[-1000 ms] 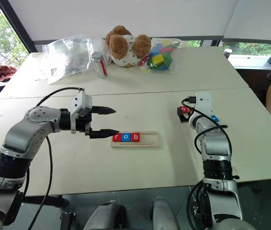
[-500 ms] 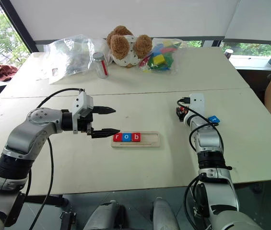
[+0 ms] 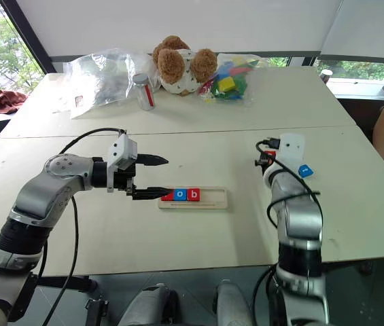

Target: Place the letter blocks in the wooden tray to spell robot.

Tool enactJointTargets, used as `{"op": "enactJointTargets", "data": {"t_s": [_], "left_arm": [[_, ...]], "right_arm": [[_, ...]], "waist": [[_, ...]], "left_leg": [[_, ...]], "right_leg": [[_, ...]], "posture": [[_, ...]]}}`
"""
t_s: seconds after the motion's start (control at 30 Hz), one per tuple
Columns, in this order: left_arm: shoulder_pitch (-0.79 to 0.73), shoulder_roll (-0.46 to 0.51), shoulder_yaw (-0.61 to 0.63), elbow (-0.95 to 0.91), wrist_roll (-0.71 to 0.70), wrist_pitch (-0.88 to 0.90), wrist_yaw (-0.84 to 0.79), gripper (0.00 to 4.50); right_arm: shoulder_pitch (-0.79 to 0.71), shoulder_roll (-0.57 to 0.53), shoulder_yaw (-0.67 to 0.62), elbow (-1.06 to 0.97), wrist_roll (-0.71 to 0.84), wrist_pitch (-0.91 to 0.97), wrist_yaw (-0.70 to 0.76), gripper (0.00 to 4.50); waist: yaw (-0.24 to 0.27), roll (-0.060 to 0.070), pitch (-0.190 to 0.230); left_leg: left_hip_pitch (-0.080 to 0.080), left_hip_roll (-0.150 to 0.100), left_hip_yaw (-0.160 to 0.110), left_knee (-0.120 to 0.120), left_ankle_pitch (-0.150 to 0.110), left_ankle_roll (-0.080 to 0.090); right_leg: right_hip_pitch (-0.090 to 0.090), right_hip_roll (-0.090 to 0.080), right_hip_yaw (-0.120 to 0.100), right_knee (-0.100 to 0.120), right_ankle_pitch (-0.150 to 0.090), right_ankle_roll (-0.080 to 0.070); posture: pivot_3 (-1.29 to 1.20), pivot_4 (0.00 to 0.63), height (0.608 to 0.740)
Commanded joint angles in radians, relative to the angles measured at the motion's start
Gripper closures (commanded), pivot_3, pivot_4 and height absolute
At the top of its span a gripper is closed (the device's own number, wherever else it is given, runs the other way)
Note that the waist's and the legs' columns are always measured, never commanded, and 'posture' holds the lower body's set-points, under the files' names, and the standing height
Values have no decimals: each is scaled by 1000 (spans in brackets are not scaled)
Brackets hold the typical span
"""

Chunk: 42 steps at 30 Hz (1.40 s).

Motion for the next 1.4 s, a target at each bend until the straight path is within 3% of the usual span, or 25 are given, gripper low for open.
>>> {"op": "enactJointTargets", "data": {"t_s": [0.03,0.17,0.33,0.53,0.57,0.67,0.77,0.9,1.0,1.17,1.4], "left_arm": [[-25,-25,-22,17,8,-34,-23,0],[-30,-38,-34,39,23,-54,-30,0],[-29,-39,-29,51,27,-59,-37,0],[1,-17,-16,60,32,-58,-32,0],[3,-13,-11,57,29,-55,-31,0],[1,-3,8,57,23,-51,-27,0],[-5,33,31,47,0,-34,-53,0],[0,99,44,-3,-31,-5,-112,0],[19,136,75,-34,-76,40,-130,0],[70,184,93,-88,-77,56,-115,0],[115,221,92,-126,-59,43,-104,0]], "right_arm": [[60,41,46,-162,-25,106,-52,3300],[99,82,64,-184,-51,191,-94,3300],[66,155,-14,-130,-34,218,-108,3300],[49,168,-43,-109,-12,250,-77,241],[47,153,-37,-113,-11,249,-68,56],[28,64,-7,-127,-11,225,-23,56],[-52,-126,8,-65,40,64,156,56],[-92,-440,59,104,186,-172,626,56],[-37,-667,130,229,190,-493,969,56],[-49,-760,163,514,201,-731,1199,56],[-105,-734,205,761,166,-856,1258,56]], "waist": [[0,0,0],[-2,0,0],[-3,0,0],[-3,0,0],[-3,0,0],[-2,0,0],[-5,0,0],[-7,0,1],[2,0,1],[-5,-1,1],[0,-1,2]], "left_leg": [[0,-1,1,1,0,0],[4,-1,1,1,0,0],[4,0,0,0,0,0],[4,0,0,0,0,0],[4,0,0,0,0,0],[4,0,0,0,0,0],[4,-1,1,0,0,1],[5,1,1,0,-1,2],[5,2,-1,-2,-2,4],[4,2,3,0,-3,6],[5,2,2,1,-3,5]], "right_leg": [[0,0,1,0,0,0],[3,1,0,0,0,0],[3,2,0,0,0,0],[3,2,-1,0,0,0],[3,2,-1,0,0,0],[3,2,-1,0,0,0],[3,2,-1,0,0,0],[4,4,-2,-2,0,0],[6,6,-3,-6,0,0],[6,2,-1,-7,0,0],[7,1,-1,-6,0,0]], "posture": [[0,150,740],[0,150,740],[0,150,740],[0,150,740],[0,150,740],[0,150,740],[0,150,740],[0,150,740],[0,150,740],[0,150,740],[0,150,740]]}}
